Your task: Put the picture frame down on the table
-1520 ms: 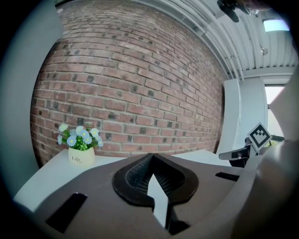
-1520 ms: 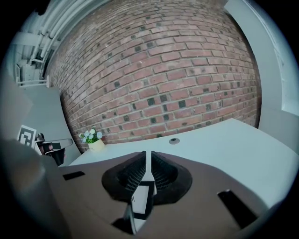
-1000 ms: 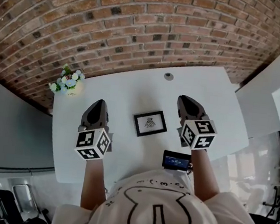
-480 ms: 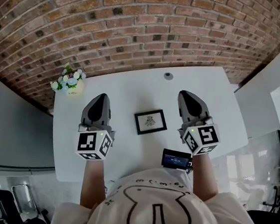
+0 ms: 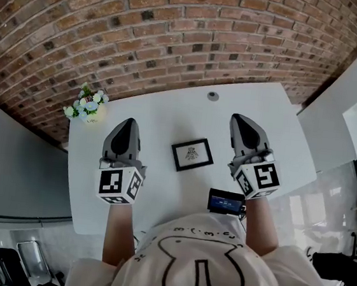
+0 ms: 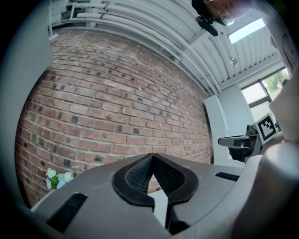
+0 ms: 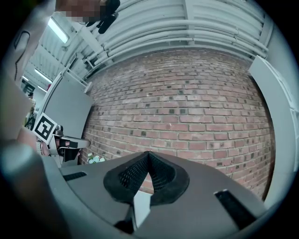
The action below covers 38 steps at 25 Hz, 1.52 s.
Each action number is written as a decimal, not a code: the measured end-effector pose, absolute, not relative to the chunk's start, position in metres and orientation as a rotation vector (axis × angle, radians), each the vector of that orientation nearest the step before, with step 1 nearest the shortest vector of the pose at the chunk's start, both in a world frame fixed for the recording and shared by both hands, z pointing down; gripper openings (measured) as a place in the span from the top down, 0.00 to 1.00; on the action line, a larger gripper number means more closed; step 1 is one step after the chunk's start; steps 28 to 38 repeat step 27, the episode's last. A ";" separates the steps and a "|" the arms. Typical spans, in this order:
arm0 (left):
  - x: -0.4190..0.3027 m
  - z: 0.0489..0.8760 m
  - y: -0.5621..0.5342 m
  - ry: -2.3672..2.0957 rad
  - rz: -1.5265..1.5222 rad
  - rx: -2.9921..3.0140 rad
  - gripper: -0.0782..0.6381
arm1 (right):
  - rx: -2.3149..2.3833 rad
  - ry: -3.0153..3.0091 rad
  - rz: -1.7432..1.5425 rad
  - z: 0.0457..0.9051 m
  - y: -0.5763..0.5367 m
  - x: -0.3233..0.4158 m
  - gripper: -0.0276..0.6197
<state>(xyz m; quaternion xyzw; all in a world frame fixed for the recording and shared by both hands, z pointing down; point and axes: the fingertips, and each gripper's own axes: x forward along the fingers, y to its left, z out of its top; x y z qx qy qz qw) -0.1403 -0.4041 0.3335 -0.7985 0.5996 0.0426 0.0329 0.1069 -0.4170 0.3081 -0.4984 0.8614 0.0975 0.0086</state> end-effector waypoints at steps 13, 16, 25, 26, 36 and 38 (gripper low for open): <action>-0.139 0.334 -0.398 1.811 0.130 -2.481 0.87 | -1.646 2.704 0.265 0.319 -0.409 0.111 0.93; -0.139 0.335 -0.396 1.809 0.128 -2.485 0.87 | -1.648 2.712 0.263 0.319 -0.406 0.110 0.93; -0.137 0.336 -0.392 1.800 0.120 -2.496 0.87 | -1.639 2.731 0.263 0.320 -0.400 0.108 0.93; -0.137 0.336 -0.391 1.799 0.120 -2.497 0.87 | -1.637 2.733 0.263 0.320 -0.399 0.107 0.93; -0.137 0.335 -0.391 1.798 0.120 -2.498 0.87 | -1.635 2.734 0.263 0.319 -0.398 0.107 0.93; -0.137 0.335 -0.391 1.798 0.120 -2.498 0.87 | -1.635 2.734 0.263 0.319 -0.398 0.107 0.93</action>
